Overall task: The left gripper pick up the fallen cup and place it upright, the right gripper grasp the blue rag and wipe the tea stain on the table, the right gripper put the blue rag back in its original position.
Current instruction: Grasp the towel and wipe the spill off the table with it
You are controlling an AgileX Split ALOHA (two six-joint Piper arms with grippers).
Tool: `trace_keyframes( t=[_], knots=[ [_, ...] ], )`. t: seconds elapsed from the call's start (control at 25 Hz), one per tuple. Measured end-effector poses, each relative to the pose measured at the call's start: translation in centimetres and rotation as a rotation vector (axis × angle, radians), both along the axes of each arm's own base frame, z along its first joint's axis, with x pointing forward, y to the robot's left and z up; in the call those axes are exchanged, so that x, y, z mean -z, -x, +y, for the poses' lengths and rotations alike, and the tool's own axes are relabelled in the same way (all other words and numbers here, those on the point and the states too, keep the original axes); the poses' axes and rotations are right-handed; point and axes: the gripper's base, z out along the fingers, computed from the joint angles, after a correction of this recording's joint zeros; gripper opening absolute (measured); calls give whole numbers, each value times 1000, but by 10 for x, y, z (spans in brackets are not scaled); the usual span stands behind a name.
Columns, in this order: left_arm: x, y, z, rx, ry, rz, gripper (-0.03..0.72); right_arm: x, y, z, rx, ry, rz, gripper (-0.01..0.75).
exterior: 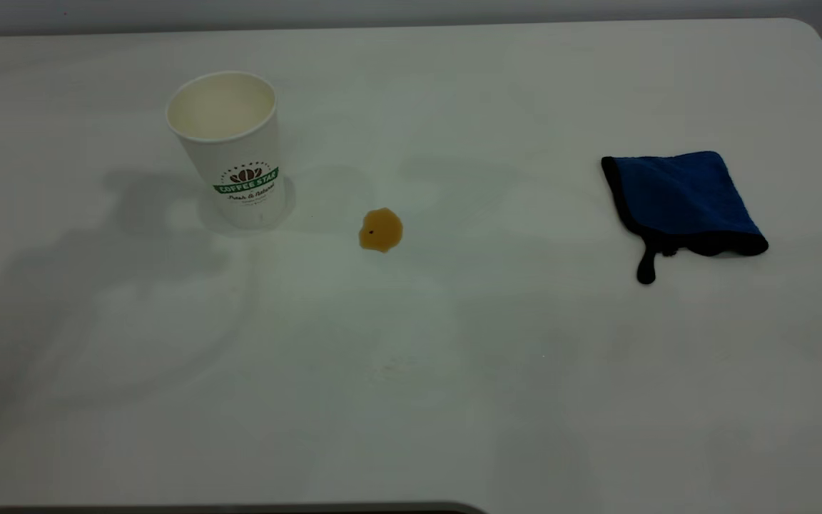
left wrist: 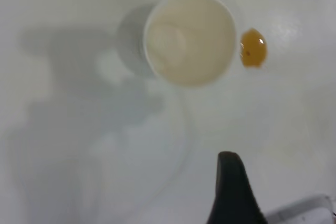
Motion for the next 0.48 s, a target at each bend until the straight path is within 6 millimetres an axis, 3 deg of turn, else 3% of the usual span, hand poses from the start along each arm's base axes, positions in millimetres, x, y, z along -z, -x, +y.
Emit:
trace_keyframes(
  t=[0.16, 0.28, 0.36, 0.48],
  knots=[
    [-52, 50, 8, -12, 0, 17, 522, 0, 0, 0, 0, 0, 0, 530],
    [-72, 90, 15, -2, -19, 6, 522, 0, 0, 0, 0, 0, 0, 530],
    [-74, 114, 20, -6, -33, -17, 523, 0, 0, 0, 0, 0, 0, 530],
    [-58, 154, 30, -8, -76, -8, 523, 0, 0, 0, 0, 0, 0, 530]
  ],
)
